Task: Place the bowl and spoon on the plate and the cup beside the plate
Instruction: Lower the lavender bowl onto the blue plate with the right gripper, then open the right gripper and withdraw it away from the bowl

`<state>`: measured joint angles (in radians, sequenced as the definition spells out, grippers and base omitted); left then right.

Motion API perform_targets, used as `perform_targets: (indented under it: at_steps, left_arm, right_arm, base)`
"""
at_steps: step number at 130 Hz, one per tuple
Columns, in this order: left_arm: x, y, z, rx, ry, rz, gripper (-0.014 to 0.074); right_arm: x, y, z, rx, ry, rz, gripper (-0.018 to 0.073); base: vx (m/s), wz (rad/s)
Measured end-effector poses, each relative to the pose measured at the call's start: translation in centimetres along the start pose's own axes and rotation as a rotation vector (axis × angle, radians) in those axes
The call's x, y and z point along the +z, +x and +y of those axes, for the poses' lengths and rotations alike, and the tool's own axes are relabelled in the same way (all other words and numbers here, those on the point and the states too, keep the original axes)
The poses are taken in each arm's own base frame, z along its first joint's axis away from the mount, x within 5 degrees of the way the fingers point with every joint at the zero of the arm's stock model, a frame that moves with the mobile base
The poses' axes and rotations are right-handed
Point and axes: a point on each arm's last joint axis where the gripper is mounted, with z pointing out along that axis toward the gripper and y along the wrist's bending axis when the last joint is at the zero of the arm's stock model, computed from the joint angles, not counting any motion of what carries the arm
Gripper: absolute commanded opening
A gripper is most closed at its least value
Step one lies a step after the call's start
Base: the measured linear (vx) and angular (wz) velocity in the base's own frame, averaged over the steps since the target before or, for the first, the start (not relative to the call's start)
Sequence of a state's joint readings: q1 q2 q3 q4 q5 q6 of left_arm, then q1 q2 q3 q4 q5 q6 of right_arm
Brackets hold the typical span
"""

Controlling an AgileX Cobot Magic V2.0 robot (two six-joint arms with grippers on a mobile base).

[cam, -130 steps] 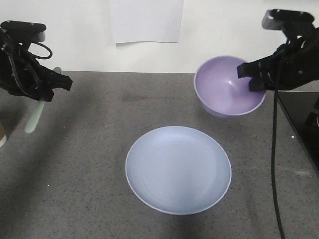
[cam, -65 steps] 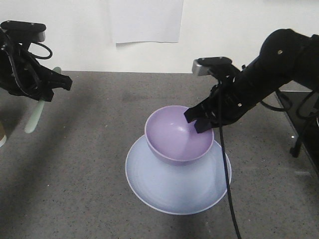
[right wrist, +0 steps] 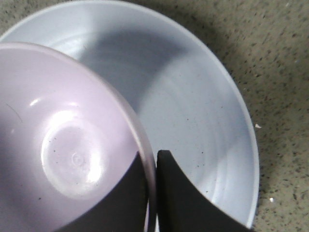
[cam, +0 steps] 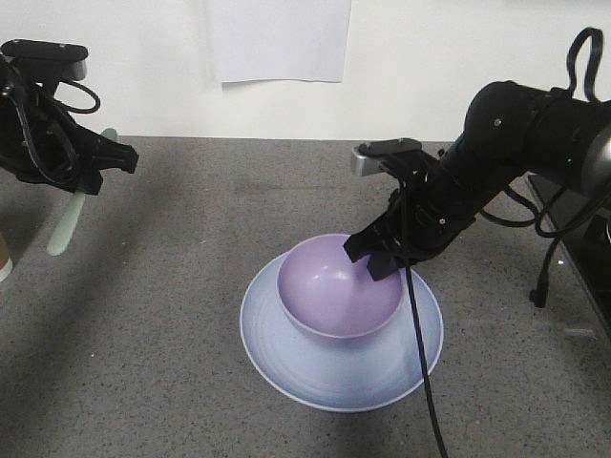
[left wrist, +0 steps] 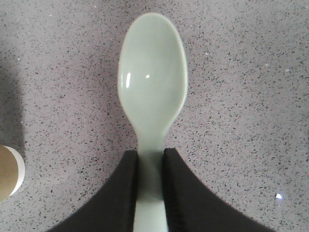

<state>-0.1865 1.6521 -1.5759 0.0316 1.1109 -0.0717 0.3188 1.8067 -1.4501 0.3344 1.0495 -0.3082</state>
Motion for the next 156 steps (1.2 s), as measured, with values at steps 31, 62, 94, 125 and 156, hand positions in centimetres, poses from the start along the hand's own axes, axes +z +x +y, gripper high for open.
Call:
perform_targets:
  at_steps: [31, 62, 94, 125, 156]
  left_arm:
    - [0.0, 0.0, 0.0, 0.0, 0.0, 0.0, -0.0008]
    - [0.0, 0.0, 0.0, 0.0, 0.0, 0.0, -0.0008]
    - [0.0, 0.0, 0.0, 0.0, 0.0, 0.0, -0.0008]
    - [0.0, 0.0, 0.0, 0.0, 0.0, 0.0, -0.0008]
    - [0.0, 0.0, 0.0, 0.0, 0.0, 0.0, -0.0008]
  right_arm:
    - [1.3, 0.1, -0.4, -0.004, -0.005, 0.049, 0.006]
    - [2.0, 0.2, -0.6, -0.005, -0.009, 0.076, 0.0181]
    - [2.1, 0.2, -0.6, -0.004, -0.01, 0.081, 0.0349]
    - [0.0, 0.1, -0.3, -0.019, 0.032, 0.012, 0.0362]
    - [-6.3, 0.5, -1.3, 0.061, 0.182, -0.191, 0.0361]
  base:
    - [0.0, 0.0]
    - [0.0, 0.0]
    - [0.0, 0.0]
    - [0.0, 0.0]
    - [0.0, 0.0]
